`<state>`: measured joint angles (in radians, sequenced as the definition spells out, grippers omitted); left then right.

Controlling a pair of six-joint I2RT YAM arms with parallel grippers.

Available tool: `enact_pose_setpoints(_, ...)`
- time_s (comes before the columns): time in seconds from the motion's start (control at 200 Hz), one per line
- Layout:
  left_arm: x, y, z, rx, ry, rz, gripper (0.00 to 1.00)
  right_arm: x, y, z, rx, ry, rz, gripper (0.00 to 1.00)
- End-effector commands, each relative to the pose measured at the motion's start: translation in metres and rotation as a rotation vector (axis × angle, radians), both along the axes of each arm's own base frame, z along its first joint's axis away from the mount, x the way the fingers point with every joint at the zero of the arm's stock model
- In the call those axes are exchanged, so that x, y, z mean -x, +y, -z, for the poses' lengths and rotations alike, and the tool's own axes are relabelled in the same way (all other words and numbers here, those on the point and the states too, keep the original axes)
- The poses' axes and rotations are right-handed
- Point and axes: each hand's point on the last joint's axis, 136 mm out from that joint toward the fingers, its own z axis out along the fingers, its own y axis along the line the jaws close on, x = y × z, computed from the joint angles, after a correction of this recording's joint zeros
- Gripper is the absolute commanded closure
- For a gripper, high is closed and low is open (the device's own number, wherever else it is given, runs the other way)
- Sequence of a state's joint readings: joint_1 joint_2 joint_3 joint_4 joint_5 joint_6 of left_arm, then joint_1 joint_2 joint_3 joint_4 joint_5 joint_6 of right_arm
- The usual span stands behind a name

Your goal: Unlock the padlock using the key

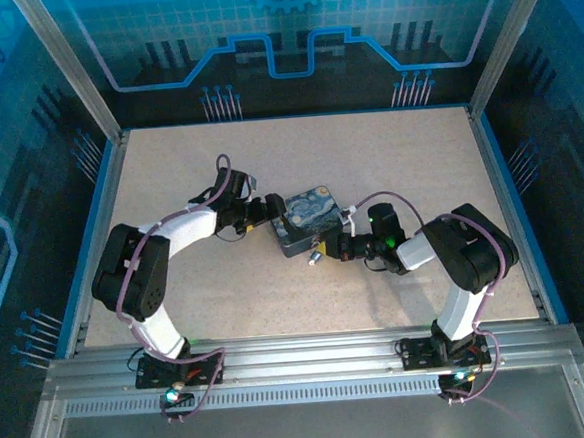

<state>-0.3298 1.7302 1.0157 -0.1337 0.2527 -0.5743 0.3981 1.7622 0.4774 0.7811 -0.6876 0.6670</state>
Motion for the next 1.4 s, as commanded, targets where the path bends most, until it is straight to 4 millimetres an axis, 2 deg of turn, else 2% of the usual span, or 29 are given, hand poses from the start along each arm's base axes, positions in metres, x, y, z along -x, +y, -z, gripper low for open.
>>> enact_pose_setpoints(0.0,0.009,0.003,-0.003,0.010,0.013,0.000,0.06,-0.007,-0.002,0.002,0.000,-0.007,0.028,0.97)
enact_pose_setpoints(0.3,0.016,0.007,0.001,0.003,0.024,-0.006,0.06,-0.013,-0.008,-0.002,-0.014,-0.024,0.110,1.00)
enact_pose_setpoints(0.87,0.032,0.012,0.024,-0.016,0.069,-0.011,0.06,-0.027,-0.019,-0.021,-0.062,-0.055,0.233,1.00)
enact_pose_setpoints(1.18,0.033,0.013,0.026,-0.019,0.072,-0.013,0.06,-0.035,-0.033,-0.032,-0.065,-0.068,0.322,1.00)
enact_pose_setpoints(1.396,0.031,0.013,0.025,-0.015,0.067,-0.016,0.06,-0.033,-0.041,-0.030,-0.033,-0.067,0.336,1.00)
